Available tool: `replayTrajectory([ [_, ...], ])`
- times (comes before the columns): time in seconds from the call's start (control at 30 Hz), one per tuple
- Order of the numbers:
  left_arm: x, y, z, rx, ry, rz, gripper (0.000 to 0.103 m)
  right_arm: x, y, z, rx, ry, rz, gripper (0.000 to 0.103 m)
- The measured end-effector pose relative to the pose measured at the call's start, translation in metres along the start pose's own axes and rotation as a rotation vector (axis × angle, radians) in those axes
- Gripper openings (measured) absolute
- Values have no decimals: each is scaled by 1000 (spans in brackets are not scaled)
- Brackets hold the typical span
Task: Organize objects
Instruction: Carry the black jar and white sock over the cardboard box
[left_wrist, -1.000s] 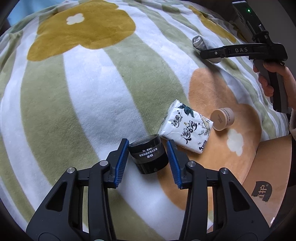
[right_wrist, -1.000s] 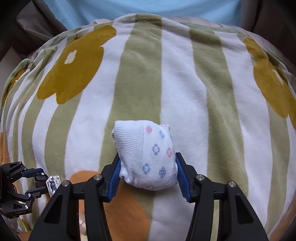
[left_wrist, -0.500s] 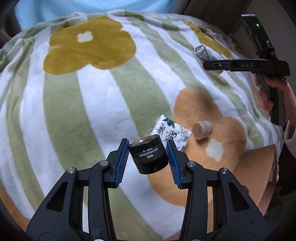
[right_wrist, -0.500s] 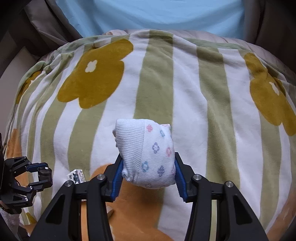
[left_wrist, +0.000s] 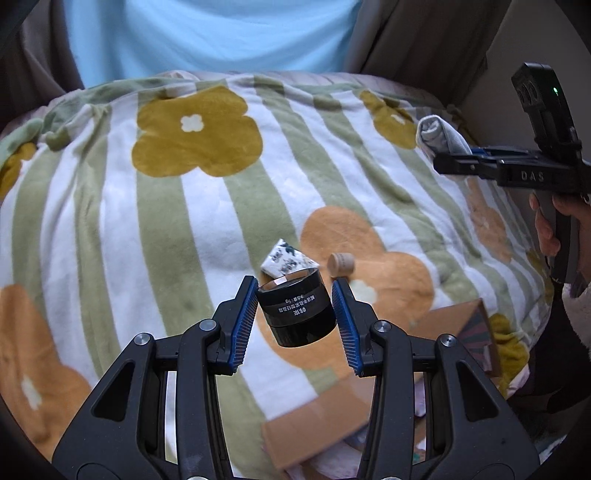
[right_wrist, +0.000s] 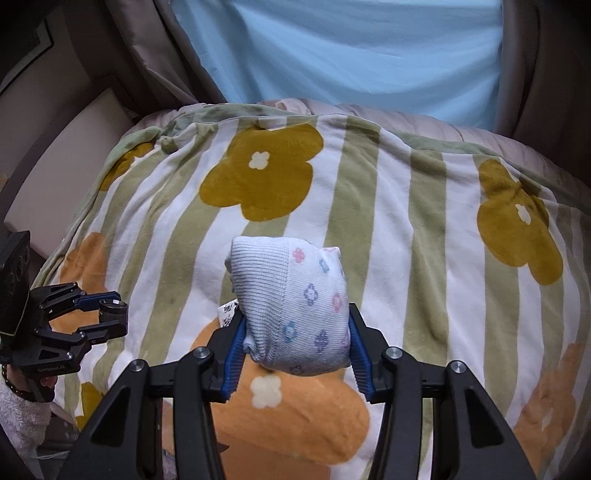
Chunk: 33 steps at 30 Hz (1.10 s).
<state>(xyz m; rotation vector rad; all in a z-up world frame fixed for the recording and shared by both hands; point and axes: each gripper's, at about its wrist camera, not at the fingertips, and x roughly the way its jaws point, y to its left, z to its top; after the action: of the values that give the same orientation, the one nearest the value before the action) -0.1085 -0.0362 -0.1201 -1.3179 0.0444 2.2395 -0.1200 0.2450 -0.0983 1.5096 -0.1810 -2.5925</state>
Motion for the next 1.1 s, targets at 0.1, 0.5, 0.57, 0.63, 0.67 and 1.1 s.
replayTrajectory([
  [0.1, -23, -17, -16, -12, -21, -1, 38, -27, 14, -19, -31, -5, 24, 46],
  [0.5, -63, -79, -114, -84, 4, 4, 38, -78, 67, -119, -164, 57, 80, 46],
  [0.57, -59, -88, -132, -99, 22, 0, 38, -77, 73, -137, -175, 79, 93, 46],
  [0.63, -54, -93, -145, -108, 39, -4, 38, -74, 78, -154, -178, 102, 100, 46],
  [0.67, -50, -98, -153, -110, 50, -3, 38, -70, 79, -161, -178, 113, 101, 46],
  [1.1, 13, -110, -211, -170, 162, -9, 38, -24, 83, -236, -200, 211, 83, 46],
])
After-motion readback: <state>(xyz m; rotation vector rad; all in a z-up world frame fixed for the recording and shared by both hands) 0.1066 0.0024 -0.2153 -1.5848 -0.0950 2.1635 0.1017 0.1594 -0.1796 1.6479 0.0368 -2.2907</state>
